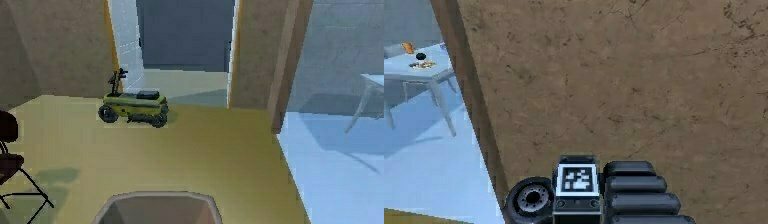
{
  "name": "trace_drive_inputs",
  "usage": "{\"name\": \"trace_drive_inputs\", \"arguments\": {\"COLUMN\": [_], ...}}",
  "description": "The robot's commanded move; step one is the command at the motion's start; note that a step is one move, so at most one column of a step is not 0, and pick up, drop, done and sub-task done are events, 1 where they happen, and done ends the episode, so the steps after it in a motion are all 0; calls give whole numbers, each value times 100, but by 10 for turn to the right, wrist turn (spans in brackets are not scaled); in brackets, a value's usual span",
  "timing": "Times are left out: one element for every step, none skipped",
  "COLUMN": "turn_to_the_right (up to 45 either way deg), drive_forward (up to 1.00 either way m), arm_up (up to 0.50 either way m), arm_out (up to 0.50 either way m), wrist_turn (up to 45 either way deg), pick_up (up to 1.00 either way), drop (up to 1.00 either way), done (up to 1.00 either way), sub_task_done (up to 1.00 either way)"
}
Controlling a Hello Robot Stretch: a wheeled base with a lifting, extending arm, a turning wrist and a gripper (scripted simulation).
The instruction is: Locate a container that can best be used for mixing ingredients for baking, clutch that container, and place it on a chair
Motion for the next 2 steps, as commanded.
{"name": "trace_drive_inputs", "arguments": {"turn_to_the_right": [30,0], "drive_forward": [0,100], "arm_up": [0,0], "arm_out": [0,0], "wrist_turn": [0,0], "pick_up": [0,0], "drop": [0,0], "done": [0,0], "sub_task_done": [0,0]}}
